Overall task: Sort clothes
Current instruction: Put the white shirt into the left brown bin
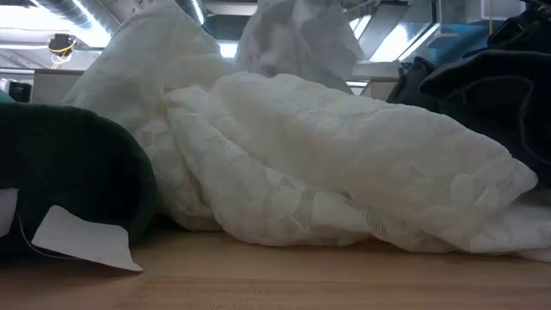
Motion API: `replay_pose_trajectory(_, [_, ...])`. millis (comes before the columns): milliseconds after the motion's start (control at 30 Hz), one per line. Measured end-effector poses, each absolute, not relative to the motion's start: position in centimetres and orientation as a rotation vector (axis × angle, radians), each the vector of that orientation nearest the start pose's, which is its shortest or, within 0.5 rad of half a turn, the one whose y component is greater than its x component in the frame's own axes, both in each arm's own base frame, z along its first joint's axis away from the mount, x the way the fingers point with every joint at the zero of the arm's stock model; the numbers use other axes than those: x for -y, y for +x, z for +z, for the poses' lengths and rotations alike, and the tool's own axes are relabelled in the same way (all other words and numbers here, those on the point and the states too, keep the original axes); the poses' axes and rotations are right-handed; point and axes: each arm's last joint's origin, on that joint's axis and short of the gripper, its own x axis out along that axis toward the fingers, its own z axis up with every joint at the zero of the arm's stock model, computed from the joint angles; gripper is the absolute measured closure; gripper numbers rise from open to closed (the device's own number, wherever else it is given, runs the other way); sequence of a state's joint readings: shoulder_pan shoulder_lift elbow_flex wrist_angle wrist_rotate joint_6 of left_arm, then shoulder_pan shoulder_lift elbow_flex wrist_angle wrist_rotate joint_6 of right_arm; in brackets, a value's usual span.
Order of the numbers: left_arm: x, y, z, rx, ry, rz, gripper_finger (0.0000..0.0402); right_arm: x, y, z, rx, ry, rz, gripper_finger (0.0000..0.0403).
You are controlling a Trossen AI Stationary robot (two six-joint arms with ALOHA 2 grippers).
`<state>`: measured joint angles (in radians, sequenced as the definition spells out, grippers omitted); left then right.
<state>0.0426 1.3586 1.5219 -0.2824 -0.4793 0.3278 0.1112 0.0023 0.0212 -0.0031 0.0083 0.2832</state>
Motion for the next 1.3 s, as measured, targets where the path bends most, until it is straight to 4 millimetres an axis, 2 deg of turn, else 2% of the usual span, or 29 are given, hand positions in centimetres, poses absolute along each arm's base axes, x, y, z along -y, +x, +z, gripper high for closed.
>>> replay_pose_trajectory(233, [-4.1, 25.0, 48.6, -0.022, 0.394, 0.604, 0.04, -1.0, 9.6, 17.0, 0.002, 0.284, 0.103, 0.0194])
replay_pose_trajectory(367, [-4.6, 22.1, 51.1, 0.052, 0.404, 0.678, 0.04, -1.0, 9.6, 17.0, 0.002, 0.284, 0.102, 0.0194])
replay_pose_trajectory(767, [-4.3, 13.7, 58.8, 0.059, 0.483, 0.981, 0.04, -1.0, 9.6, 17.0, 0.001, 0.284, 0.101, 0.0194])
replay_pose_trajectory(867, [-4.3, 12.4, 59.0, -0.053, 0.489, 1.088, 0.04, -1.0, 9.6, 17.0, 0.002, 0.284, 0.096, 0.0194])
replay_pose_trajectory(967, [-4.4, 11.7, 58.3, -0.192, 0.487, 1.184, 0.04, -1.0, 9.6, 17.0, 0.002, 0.284, 0.094, 0.0194])
replay_pose_trajectory(1300, [-5.1, 12.0, 53.9, -0.493, 0.381, 1.203, 0.04, -1.0, 9.6, 17.0, 0.003, 0.284, 0.093, 0.0194])
